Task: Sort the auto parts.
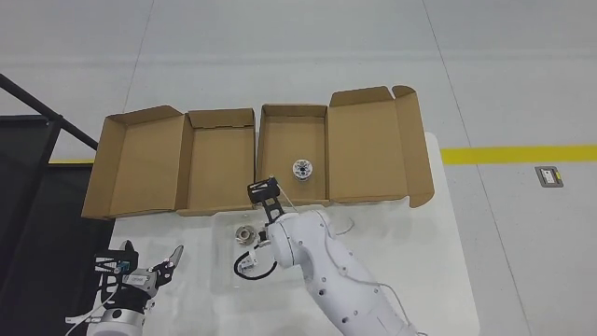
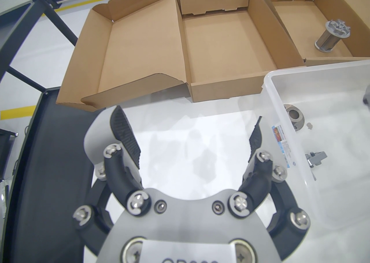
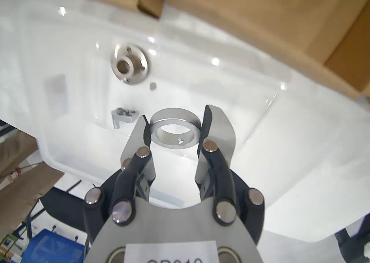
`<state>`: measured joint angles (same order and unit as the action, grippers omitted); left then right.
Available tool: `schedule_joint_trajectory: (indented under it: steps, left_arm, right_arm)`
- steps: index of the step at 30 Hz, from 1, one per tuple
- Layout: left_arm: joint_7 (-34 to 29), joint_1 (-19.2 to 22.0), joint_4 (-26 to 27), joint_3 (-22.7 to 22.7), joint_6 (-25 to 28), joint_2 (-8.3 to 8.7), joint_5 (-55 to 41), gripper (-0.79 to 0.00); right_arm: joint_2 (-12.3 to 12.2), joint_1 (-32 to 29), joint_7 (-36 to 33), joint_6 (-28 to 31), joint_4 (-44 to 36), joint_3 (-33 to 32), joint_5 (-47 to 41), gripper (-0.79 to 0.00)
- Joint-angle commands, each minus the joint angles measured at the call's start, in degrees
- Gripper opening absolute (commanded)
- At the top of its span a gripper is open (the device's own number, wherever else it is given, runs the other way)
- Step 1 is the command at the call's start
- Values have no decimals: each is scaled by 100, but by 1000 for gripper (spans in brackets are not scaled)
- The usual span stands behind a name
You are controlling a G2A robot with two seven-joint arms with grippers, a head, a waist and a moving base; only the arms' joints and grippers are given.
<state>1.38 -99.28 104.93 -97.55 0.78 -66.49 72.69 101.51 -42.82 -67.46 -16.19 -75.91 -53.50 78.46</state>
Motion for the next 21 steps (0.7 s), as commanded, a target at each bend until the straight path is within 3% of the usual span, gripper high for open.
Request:
schedule_joint_trajectory:
  steps: [1,12,14,17,21]
  left_arm:
    - [0,0,0,0,0,0,0,0]
    - [0,0,0,0,0,0,0,0]
    - [0,0,0,0,0,0,0,0]
    - [0,0,0,0,0,0,0,0]
    - [0,0,0,0,0,0,0,0]
  right_arm:
    - [-34,-159,221,166,-317,-105,-38,-785]
    - [-34,-159,221,166,-317,-105,-38,-785]
    - [-29,-206,292,284,-249,-216,-385,-785]
    - [58,301,371,-60,361,-373,-790,-785]
    - [330,1284,1001,-595,1725,-176,-1387,-785]
